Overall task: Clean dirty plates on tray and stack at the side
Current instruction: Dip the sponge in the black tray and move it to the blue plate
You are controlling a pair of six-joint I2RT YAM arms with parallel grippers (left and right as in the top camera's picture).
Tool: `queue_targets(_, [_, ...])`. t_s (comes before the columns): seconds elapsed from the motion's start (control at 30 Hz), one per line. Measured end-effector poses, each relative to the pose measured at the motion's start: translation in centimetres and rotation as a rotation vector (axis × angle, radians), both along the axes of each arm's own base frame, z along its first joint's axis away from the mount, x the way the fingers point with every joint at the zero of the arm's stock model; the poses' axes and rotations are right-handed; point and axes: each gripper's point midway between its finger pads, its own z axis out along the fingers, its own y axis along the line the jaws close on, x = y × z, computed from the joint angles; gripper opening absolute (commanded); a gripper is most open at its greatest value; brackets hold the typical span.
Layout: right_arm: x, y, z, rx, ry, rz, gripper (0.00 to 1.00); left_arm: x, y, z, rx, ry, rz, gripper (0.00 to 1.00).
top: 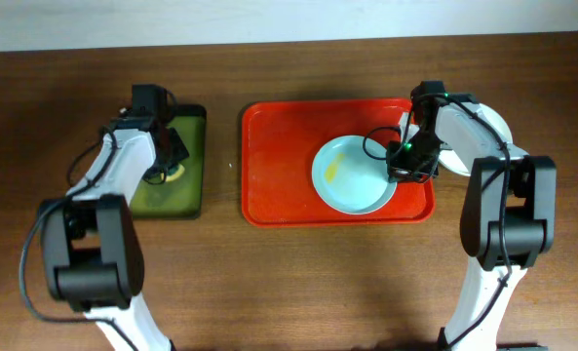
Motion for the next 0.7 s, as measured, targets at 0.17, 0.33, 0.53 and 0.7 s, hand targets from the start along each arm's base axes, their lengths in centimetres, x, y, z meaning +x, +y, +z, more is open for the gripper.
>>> queue_targets(0.17, [0.3,0.4,0.1,0.027,-0.010,-0.008,0.04,-0.1,-0.3,-1.8,-0.034,0.031,-0.007,0.00])
queue_targets(0.33, [0.5,0.8,0.4,0.046,0.001,-0.002,0.04,-0.6,-0.2,-0.6,-0.061,0.067,-0.014,0.00])
queue_targets(0.53, [2.6,3.4,1.3,0.049,-0.113,0.223,0.04,0.8,-1.9,10.3,-0.129,-0.173,-0.082,0.00])
queue_targets(0.7, [2.4,7.2,1.4,0.032,-0.168,0.445,0.30,0.2,-5.6,15.5,-0.213,-0.265,-0.192,0.00])
